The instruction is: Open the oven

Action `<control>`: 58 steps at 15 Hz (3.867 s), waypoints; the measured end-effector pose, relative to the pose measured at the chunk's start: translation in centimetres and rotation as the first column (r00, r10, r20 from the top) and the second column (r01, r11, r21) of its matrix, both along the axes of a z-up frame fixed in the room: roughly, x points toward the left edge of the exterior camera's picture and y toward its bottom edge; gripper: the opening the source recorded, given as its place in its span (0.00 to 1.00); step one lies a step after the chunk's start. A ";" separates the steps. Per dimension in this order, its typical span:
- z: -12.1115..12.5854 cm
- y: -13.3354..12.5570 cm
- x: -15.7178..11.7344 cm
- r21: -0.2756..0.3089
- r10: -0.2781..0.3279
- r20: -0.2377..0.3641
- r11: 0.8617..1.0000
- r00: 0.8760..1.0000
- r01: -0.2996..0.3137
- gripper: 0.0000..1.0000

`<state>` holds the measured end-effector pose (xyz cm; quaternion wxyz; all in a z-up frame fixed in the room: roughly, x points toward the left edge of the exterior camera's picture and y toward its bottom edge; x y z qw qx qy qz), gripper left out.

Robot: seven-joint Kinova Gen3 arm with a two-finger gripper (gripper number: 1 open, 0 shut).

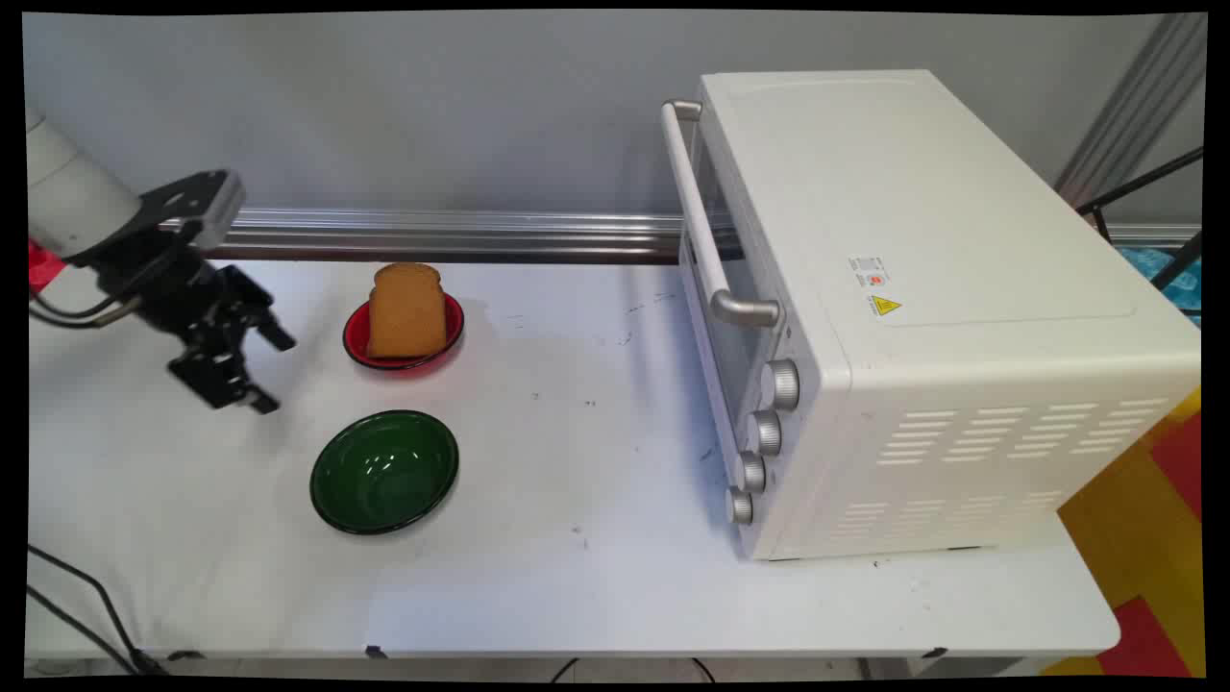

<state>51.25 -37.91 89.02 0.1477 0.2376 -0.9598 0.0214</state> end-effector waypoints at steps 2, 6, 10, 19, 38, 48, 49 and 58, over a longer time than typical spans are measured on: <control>0.8 -1.2 -1.6 -0.027 0.007 -0.039 1.000 0.999 -0.009 1.00; 3.8 -4.0 -5.8 -0.086 0.007 -0.081 0.996 0.997 -0.014 1.00; 6.5 -6.0 -10.5 -0.132 0.015 -0.092 0.991 0.996 -0.027 1.00; 11.5 -12.0 -24.8 -0.182 0.033 -0.131 0.982 0.991 -0.056 1.00; 17.8 -22.7 -29.6 -0.144 -0.149 -0.194 0.982 0.970 0.122 0.00; 15.9 -24.0 -28.1 -0.115 -0.139 -0.298 0.987 0.944 0.109 0.00; 15.5 -24.0 -28.3 -0.114 -0.138 -0.306 0.988 0.942 0.108 0.00; 12.8 -24.3 -29.3 -0.117 -0.135 -0.340 0.988 0.931 0.101 0.00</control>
